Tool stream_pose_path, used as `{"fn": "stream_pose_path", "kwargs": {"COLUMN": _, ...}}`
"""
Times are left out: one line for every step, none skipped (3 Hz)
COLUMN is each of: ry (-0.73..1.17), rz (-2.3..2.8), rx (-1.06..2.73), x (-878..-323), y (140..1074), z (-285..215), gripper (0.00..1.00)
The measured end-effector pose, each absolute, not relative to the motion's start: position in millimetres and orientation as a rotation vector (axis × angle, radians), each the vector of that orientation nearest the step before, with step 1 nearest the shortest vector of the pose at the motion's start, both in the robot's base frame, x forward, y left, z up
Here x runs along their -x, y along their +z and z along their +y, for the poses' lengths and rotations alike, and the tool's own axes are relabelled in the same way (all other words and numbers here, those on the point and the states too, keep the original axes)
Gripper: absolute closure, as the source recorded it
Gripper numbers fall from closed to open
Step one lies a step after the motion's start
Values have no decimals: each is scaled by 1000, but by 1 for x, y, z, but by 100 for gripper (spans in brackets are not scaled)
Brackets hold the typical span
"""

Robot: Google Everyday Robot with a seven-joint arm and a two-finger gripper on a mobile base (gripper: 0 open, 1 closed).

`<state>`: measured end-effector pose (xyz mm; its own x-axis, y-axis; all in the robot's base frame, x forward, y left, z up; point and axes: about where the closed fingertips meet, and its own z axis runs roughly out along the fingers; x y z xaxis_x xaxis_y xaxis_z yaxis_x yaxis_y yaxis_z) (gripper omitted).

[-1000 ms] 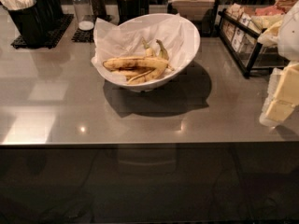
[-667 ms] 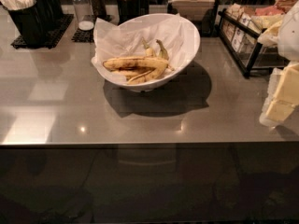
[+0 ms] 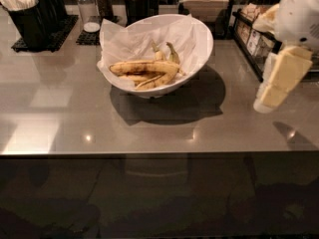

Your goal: Pick banana from white bowl

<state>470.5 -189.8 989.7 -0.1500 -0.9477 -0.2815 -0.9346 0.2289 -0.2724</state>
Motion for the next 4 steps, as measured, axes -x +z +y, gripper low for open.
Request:
{"fn": "stream_pose_path", "kwargs": {"ry": 90, "rz": 1987, "rx": 1737, "x": -518, "y": 1000, "z": -150, "gripper": 0}}
{"fn": "stream_pose_path", "kwargs": {"ry": 216, "rz": 1867, "rx": 1766, "x": -564, "y": 1007, "z": -105, "gripper": 0}}
{"fn": "stream_pose_path", "kwargs": {"ry": 321, "rz": 1763, "rx": 1823, "x": -598, "y": 1006, "z": -54, "gripper": 0}}
{"fn": "stream_pose_path", "kwargs": {"ry": 460, "rz": 1718, "rx": 1890, "x": -621, "y": 972, "z": 18, "gripper": 0}}
